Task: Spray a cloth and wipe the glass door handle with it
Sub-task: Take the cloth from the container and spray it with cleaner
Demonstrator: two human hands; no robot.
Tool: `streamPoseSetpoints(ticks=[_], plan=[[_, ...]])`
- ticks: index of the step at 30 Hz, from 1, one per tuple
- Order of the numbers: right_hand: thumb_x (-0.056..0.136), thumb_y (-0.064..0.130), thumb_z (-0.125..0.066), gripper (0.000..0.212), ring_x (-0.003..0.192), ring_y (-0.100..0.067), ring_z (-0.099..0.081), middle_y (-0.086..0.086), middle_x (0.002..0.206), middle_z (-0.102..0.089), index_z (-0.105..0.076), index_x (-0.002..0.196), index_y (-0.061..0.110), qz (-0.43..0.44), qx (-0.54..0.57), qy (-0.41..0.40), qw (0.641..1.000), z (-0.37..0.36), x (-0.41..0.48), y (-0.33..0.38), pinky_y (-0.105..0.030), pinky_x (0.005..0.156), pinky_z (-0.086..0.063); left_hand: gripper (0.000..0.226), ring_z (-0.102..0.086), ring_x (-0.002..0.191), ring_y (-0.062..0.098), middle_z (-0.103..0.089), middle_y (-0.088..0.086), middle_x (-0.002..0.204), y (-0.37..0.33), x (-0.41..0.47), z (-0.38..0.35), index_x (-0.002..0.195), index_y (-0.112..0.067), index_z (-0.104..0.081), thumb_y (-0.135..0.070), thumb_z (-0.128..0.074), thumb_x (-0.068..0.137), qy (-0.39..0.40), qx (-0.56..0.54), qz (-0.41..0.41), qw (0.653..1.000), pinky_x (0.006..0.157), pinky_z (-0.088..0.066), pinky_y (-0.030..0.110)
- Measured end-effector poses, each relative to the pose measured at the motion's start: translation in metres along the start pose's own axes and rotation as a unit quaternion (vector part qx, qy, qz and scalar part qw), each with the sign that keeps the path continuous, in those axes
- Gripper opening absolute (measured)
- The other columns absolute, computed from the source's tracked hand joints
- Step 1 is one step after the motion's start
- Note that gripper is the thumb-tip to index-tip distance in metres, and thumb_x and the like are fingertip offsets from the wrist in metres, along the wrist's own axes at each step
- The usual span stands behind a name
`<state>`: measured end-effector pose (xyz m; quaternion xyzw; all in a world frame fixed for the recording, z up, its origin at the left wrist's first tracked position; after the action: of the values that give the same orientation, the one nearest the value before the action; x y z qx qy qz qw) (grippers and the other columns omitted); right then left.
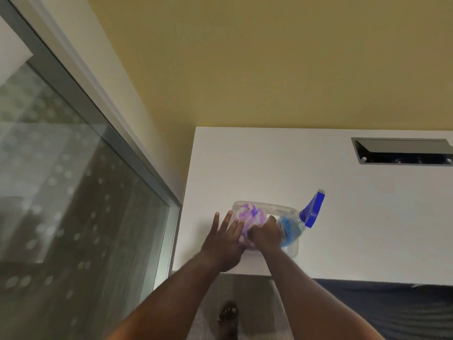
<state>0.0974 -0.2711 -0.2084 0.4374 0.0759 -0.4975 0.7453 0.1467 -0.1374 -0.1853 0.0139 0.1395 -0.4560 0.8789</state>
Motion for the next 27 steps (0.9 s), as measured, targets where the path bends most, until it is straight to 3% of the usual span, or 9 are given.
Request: streamPoseSetpoints(ticks=[3, 6, 8, 14, 17, 20, 22, 24, 27], plan=[[0.079, 0.019, -0.076, 0.053, 0.089, -0.022, -0.058, -0.001, 0.099, -0.055, -0.052, 0.125, 0.011, -0.015, -0.003, 0.02, 1.0, 0.0, -0.003, 0.0, -0.036, 0.082, -0.055, 0.062, -0.008, 0.16, 0.036, -0.03, 0.005, 0.17, -0.004, -0.001, 0.006, 0.16, -0.022, -0.033, -0.054, -0.028, 0.107, -0.008, -0.008, -0.015, 1.0, 0.111, 0.039, 0.049], [0.095, 0.036, -0.069, 0.059, 0.123, -0.03, -0.058, -0.007, 0.129, -0.059, -0.045, 0.142, 0.01, -0.029, -0.055, 0.016, 0.998, -0.002, 0.002, -0.004, -0.038, 0.108, -0.048, 0.062, -0.009, 0.16, 0.037, -0.03, 0.006, 0.17, -0.006, -0.004, 0.008, 0.16, -0.021, -0.032, -0.054, -0.031, 0.107, -0.003, -0.017, -0.013, 1.0, 0.108, 0.04, 0.047], [0.1, 0.045, -0.06, 0.063, 0.138, -0.029, -0.05, -0.009, 0.143, -0.054, -0.039, 0.148, 0.01, -0.045, -0.065, -0.01, 0.997, 0.002, 0.005, -0.006, -0.034, 0.115, -0.039, 0.068, -0.007, 0.161, 0.035, -0.026, 0.005, 0.171, -0.005, -0.004, 0.006, 0.162, -0.021, -0.027, -0.059, -0.024, 0.106, 0.012, -0.015, -0.001, 1.0, 0.11, 0.039, 0.048], [0.099, 0.036, -0.064, 0.056, 0.128, -0.031, -0.059, -0.011, 0.137, -0.06, -0.044, 0.144, 0.009, -0.016, -0.082, -0.011, 0.996, -0.001, -0.001, 0.003, -0.035, 0.109, -0.048, 0.074, -0.006, 0.162, 0.027, -0.02, -0.001, 0.173, 0.002, -0.007, 0.001, 0.164, -0.024, -0.019, -0.065, -0.024, 0.103, 0.047, -0.039, 0.061, 0.996, 0.122, 0.022, 0.052], [0.099, 0.035, -0.065, 0.052, 0.126, -0.029, -0.062, -0.006, 0.137, -0.062, -0.044, 0.143, 0.015, -0.009, -0.052, -0.041, 0.998, 0.011, -0.012, 0.011, -0.031, 0.105, -0.049, 0.071, -0.011, 0.161, 0.027, -0.019, 0.0, 0.173, 0.002, -0.016, 0.021, 0.165, -0.022, -0.019, -0.06, -0.027, 0.106, 0.011, -0.017, 0.063, 0.998, 0.127, 0.01, 0.056], [0.097, 0.025, -0.068, 0.043, 0.113, -0.028, -0.068, -0.007, 0.126, -0.068, -0.051, 0.135, 0.017, 0.026, 0.02, -0.065, 0.997, 0.03, -0.03, 0.023, -0.03, 0.096, -0.053, 0.067, -0.001, 0.162, 0.023, -0.008, 0.0, 0.174, 0.009, -0.024, 0.055, 0.167, -0.02, -0.01, -0.053, -0.023, 0.109, -0.047, -0.039, 0.087, 0.994, 0.129, 0.009, 0.05], [0.094, 0.019, -0.07, 0.04, 0.101, -0.025, -0.069, -0.007, 0.12, -0.072, -0.055, 0.13, 0.018, 0.05, 0.074, -0.07, 0.994, 0.044, -0.042, 0.033, -0.027, 0.085, -0.052, 0.062, -0.011, 0.161, 0.02, -0.014, -0.002, 0.174, 0.023, -0.027, 0.081, 0.166, -0.023, -0.017, -0.047, -0.03, 0.11, -0.094, -0.134, 0.141, 0.976, 0.13, 0.002, 0.045], [0.089, 0.016, -0.074, 0.04, 0.098, -0.025, -0.069, -0.008, 0.116, -0.074, -0.058, 0.126, 0.017, 0.087, 0.126, -0.054, 0.987, 0.059, -0.057, 0.047, -0.027, 0.083, -0.053, 0.057, -0.028, 0.156, 0.018, -0.028, -0.004, 0.17, 0.039, -0.038, 0.104, 0.162, -0.027, -0.029, -0.041, -0.043, 0.108, -0.143, -0.278, 0.2, 0.928, 0.128, -0.017, 0.041], [0.083, 0.014, -0.08, 0.042, 0.1, -0.027, -0.071, -0.008, 0.114, -0.074, -0.058, 0.118, 0.021, 0.127, 0.204, -0.003, 0.971, 0.078, -0.076, 0.066, -0.033, 0.086, -0.059, 0.055, -0.053, 0.135, 0.013, -0.054, -0.013, 0.15, 0.047, -0.052, 0.121, 0.151, -0.039, -0.046, -0.049, -0.058, 0.098, -0.149, -0.433, 0.212, 0.863, 0.11, -0.046, 0.034]])
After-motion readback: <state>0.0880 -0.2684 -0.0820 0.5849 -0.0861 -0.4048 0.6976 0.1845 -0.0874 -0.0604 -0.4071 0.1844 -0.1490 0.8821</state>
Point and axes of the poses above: each hand's wrist, its own x-axis towards the middle knuckle, its own z-axis out of the back of the hand, y = z × x, the point moved 10 cm from there along x, towards the middle knuckle
